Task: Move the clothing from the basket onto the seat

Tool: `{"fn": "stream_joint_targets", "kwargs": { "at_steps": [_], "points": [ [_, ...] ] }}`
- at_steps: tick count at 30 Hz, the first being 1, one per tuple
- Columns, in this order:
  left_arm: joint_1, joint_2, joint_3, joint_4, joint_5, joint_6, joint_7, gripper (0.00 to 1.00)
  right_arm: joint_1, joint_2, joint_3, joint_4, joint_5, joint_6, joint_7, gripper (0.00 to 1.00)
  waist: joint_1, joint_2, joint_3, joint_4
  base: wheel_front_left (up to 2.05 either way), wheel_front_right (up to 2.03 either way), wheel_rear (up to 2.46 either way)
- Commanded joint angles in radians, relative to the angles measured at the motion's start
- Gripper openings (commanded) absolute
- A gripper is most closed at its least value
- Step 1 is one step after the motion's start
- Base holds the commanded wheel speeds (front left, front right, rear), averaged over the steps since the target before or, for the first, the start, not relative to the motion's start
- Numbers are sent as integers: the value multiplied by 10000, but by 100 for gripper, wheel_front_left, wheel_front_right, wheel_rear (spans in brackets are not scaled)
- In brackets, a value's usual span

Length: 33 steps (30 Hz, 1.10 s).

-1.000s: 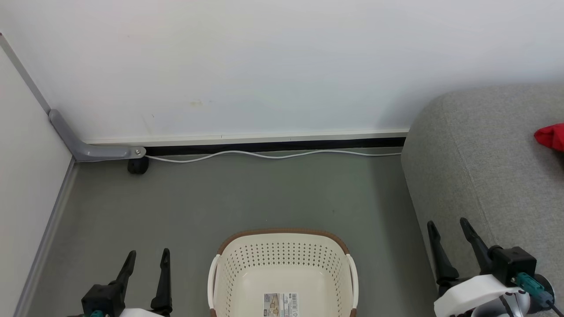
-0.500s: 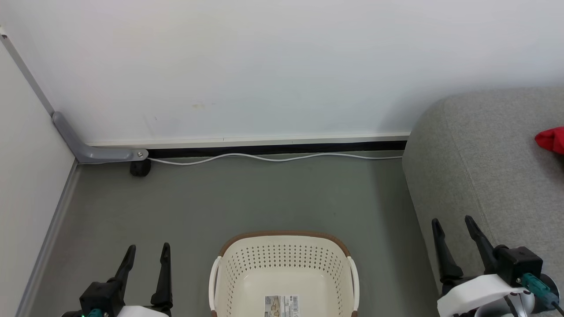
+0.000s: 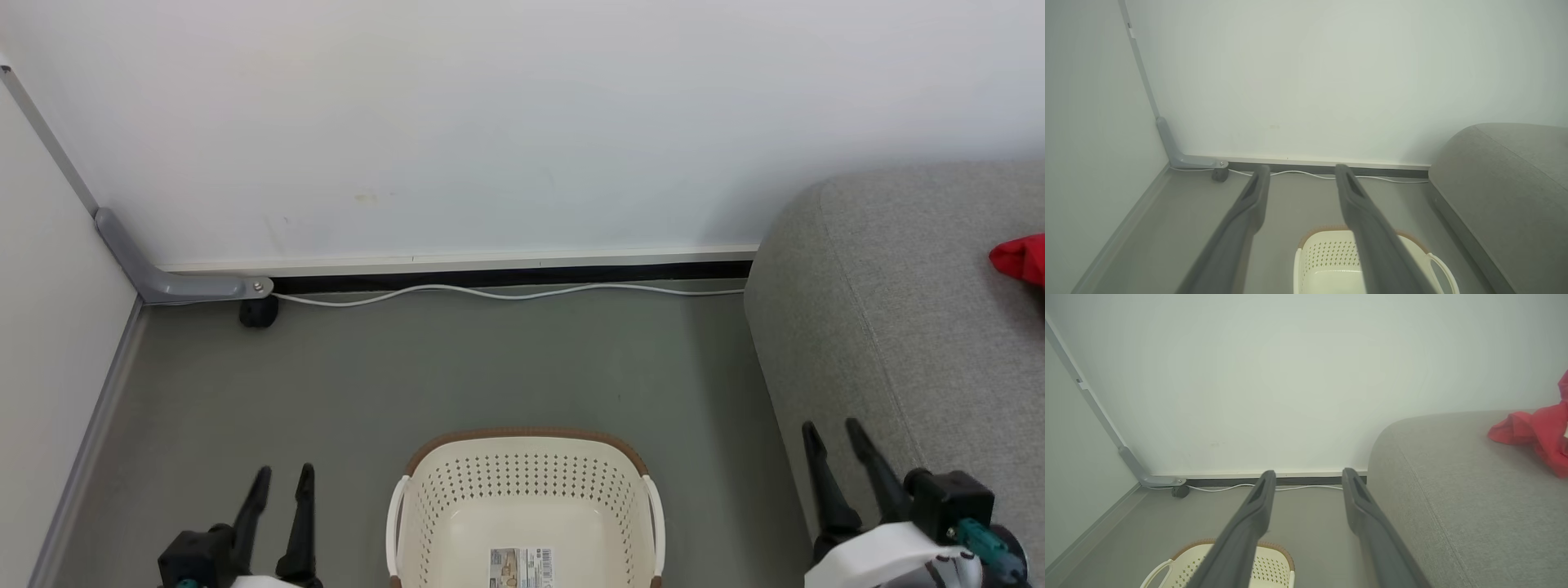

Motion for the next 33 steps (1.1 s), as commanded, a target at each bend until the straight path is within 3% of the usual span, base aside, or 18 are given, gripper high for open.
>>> {"fn": "stream_joint_targets", "kwargs": {
  "at_steps": [1, 8, 12, 33],
  "points": [
    [-7, 0, 6, 5, -10, -1, 6, 0, -2, 0, -3, 0, 10, 0, 4, 0, 0, -1, 0, 0, 0, 0, 0],
    [-139, 6, 136, 23, -783, -39, 275, 0, -32, 8, -127, -54, 792, 1, 225, 0, 22, -1, -17, -3, 0, 0, 0],
    [-161, 10, 144, -23, -1248, -62, 368, 0, -37, 13, -178, -94, 1245, 1, 335, 0, 2, -1, 5, -5, 0, 0, 0],
    [-378, 28, 296, -194, -3638, -179, 948, 0, -103, 39, -472, -294, 3616, 3, 927, 0, 0, -1, 34, -15, 0, 0, 0]
  ]
}}
